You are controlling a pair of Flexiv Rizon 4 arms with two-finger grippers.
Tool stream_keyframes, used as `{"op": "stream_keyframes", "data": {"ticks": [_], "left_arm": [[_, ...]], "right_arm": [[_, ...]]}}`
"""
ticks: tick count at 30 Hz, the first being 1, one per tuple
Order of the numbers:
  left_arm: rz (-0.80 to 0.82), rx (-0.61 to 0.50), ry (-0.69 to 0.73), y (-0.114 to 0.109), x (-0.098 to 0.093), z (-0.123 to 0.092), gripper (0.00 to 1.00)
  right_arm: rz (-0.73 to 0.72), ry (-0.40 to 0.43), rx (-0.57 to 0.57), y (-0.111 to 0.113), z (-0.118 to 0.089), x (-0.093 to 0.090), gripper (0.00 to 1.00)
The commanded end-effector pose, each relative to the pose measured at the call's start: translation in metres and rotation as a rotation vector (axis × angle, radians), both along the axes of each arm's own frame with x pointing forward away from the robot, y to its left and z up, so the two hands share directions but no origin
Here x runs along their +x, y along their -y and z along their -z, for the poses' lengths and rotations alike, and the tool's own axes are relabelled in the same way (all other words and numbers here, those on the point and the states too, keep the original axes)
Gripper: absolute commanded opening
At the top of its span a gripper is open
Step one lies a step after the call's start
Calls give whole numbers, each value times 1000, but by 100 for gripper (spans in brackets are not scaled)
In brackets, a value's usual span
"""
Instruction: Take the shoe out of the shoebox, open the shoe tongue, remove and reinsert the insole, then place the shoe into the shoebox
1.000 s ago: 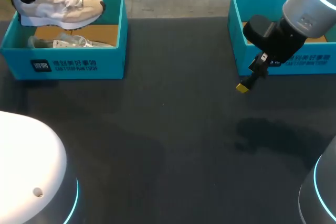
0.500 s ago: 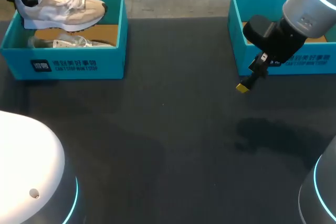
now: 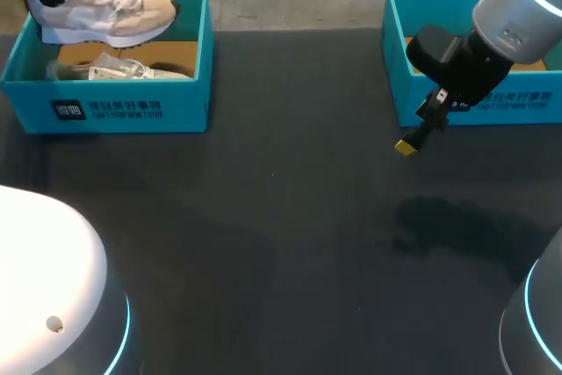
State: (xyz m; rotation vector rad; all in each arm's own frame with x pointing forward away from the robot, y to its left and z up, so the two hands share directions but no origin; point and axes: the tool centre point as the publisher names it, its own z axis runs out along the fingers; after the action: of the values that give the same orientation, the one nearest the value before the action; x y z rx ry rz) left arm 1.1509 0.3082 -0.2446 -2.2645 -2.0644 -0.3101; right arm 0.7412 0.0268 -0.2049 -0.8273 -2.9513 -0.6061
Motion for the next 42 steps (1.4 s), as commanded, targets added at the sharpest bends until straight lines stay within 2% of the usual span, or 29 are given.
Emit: {"op": "stream_keyframes", "data": {"ticks": [1, 21, 29, 42], "left_arm": [[-2, 14, 33, 4, 5, 2, 0], [-32, -11, 19, 13, 40, 29, 0], [-29, 1, 14, 12, 45, 43, 0], [-21, 11, 12, 17, 40, 68, 0]], "right_arm": [[0, -2, -1, 0, 0, 1, 100], [0, -2, -1, 0, 0, 1, 100], [0, -2, -1, 0, 0, 1, 100], [0, -2, -1, 0, 0, 1, 100]]}}
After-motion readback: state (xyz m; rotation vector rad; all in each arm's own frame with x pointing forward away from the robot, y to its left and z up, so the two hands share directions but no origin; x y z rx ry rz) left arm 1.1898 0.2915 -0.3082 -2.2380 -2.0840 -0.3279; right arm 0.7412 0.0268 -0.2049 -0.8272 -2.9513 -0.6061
